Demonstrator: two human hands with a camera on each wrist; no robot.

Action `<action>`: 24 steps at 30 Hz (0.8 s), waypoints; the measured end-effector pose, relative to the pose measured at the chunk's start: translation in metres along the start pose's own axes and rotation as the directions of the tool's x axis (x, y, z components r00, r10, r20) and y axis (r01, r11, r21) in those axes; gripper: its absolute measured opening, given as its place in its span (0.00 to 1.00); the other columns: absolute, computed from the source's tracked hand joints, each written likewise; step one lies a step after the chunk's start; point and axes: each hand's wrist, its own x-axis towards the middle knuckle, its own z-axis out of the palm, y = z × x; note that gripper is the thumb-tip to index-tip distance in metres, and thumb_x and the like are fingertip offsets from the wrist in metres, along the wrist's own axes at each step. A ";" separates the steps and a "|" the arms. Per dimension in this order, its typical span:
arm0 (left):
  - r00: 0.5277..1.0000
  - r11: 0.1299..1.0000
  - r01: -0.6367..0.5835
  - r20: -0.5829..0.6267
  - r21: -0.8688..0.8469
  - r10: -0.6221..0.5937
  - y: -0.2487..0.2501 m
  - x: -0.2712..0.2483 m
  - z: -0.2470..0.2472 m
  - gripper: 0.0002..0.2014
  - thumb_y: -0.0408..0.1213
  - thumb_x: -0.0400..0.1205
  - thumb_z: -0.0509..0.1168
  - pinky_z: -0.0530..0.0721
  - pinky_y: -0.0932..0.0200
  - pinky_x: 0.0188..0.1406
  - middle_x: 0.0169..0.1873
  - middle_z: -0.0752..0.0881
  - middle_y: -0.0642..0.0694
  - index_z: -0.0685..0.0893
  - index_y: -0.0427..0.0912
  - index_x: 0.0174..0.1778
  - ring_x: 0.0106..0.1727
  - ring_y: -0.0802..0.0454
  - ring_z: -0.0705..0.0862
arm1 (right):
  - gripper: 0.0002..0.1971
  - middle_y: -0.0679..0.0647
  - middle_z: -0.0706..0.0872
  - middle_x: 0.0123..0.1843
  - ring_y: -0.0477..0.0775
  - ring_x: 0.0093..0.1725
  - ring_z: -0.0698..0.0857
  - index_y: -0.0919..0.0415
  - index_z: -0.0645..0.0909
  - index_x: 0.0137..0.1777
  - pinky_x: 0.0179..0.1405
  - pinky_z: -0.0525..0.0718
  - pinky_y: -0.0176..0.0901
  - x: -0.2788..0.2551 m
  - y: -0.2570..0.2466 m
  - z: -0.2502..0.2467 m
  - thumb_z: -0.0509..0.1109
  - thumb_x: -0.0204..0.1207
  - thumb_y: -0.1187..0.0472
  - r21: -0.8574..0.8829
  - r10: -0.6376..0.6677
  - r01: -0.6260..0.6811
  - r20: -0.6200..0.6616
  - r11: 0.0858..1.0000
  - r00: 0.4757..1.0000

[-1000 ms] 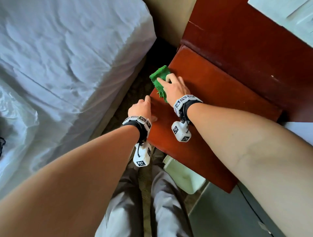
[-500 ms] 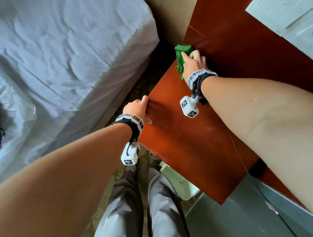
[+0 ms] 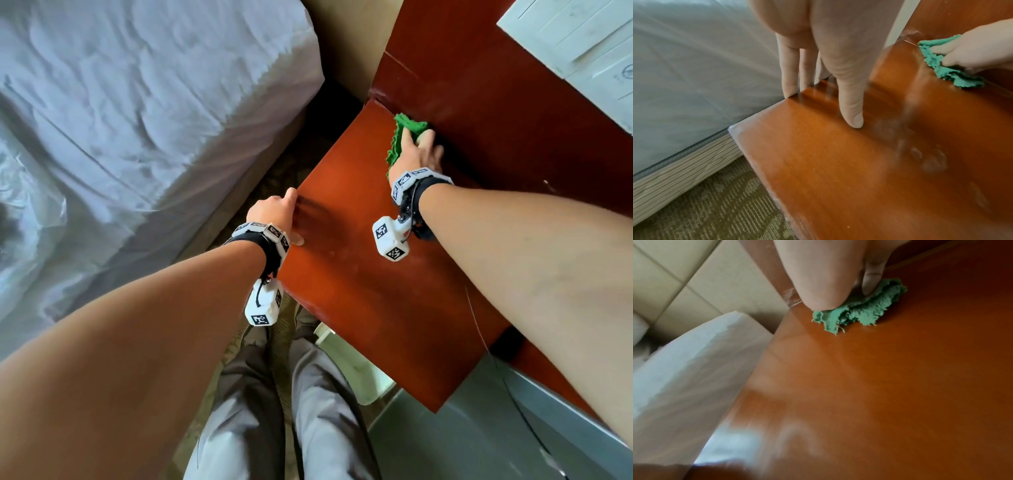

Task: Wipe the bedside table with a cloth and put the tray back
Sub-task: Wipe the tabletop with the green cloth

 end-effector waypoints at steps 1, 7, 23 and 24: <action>1.000 1.000 -0.002 -0.003 0.001 0.002 0.000 0.000 0.000 0.44 0.50 0.66 0.82 0.77 0.50 0.39 0.57 0.82 0.41 0.66 0.44 0.73 0.56 0.37 0.84 | 0.35 0.60 0.65 0.72 0.67 0.61 0.70 0.50 0.61 0.82 0.50 0.73 0.50 0.005 -0.008 0.000 0.59 0.73 0.70 -0.012 -0.032 0.032 0.010 0.999 0.999; 1.000 1.000 -0.006 -0.019 0.006 0.006 0.000 0.000 0.003 0.45 0.50 0.67 0.82 0.76 0.51 0.39 0.56 0.83 0.41 0.65 0.43 0.74 0.56 0.37 0.84 | 0.35 0.60 0.62 0.78 0.67 0.66 0.69 0.51 0.62 0.81 0.51 0.74 0.51 0.029 -0.052 -0.003 0.63 0.72 0.68 0.005 -0.081 0.081 0.056 0.997 0.995; 1.000 1.000 0.003 0.008 -0.010 -0.003 0.002 0.000 -0.002 0.44 0.49 0.66 0.83 0.77 0.49 0.39 0.54 0.81 0.43 0.65 0.46 0.72 0.55 0.38 0.84 | 0.26 0.56 0.73 0.69 0.64 0.63 0.75 0.48 0.70 0.77 0.49 0.76 0.51 -0.037 -0.048 0.005 0.62 0.79 0.66 0.109 -0.119 0.107 0.106 0.988 0.987; 1.000 1.000 0.004 0.013 -0.009 -0.004 0.002 0.000 -0.001 0.44 0.49 0.66 0.83 0.77 0.49 0.39 0.55 0.81 0.43 0.65 0.46 0.72 0.55 0.38 0.84 | 0.25 0.56 0.75 0.66 0.64 0.61 0.77 0.49 0.73 0.75 0.46 0.74 0.50 -0.042 -0.048 0.006 0.61 0.80 0.67 0.080 -0.129 0.121 0.099 0.989 0.987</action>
